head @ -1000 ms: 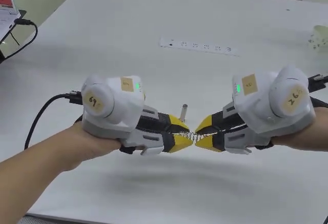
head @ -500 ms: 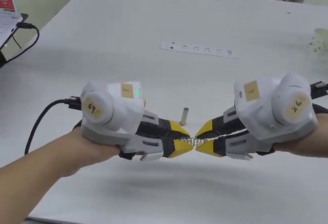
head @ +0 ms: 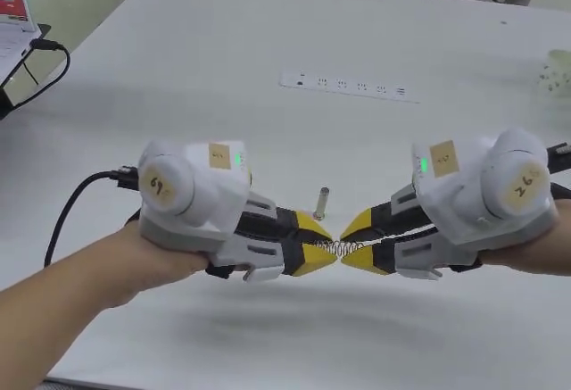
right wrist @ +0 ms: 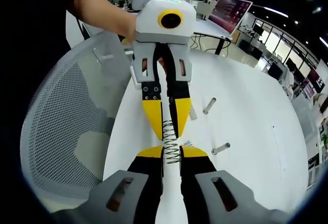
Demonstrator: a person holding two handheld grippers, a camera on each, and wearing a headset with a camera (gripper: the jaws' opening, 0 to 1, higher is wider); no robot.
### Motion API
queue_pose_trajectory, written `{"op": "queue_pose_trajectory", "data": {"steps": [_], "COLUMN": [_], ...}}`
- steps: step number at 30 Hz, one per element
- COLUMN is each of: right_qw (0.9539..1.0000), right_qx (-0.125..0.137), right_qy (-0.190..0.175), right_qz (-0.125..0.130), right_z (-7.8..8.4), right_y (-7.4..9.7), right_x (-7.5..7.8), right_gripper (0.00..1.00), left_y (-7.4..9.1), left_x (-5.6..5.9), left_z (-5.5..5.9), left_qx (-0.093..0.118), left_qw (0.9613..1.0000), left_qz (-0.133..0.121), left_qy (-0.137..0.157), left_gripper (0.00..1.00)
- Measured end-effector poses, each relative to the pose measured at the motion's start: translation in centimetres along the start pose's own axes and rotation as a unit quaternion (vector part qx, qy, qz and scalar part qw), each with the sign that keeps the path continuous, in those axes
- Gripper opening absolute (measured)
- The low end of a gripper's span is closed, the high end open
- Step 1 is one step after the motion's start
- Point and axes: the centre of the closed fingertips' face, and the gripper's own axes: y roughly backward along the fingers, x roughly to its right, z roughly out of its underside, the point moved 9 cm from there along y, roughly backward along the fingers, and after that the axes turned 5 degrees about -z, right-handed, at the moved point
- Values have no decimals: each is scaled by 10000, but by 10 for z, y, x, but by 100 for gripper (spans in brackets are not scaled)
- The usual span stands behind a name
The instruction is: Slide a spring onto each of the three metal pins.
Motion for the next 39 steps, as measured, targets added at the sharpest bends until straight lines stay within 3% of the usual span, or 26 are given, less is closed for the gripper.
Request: {"op": "queue_pose_trajectory", "data": {"steps": [23,39], "right_qw": [9999,9986], "right_qx": [16,298], "right_qy": [-88,436], "right_qz": [66,-36], "right_z": [9,-12], "right_y": [8,19], "right_x": [-1,-2], "right_gripper": [8,7], "left_y": [1,-3], "left_x": [0,0], "left_z": [2,9], "left_qx": [-2,-110], "left_qw": [10000,9999], "left_qz": [57,97], "left_qy": [73,37], "left_gripper": [2,2]}}
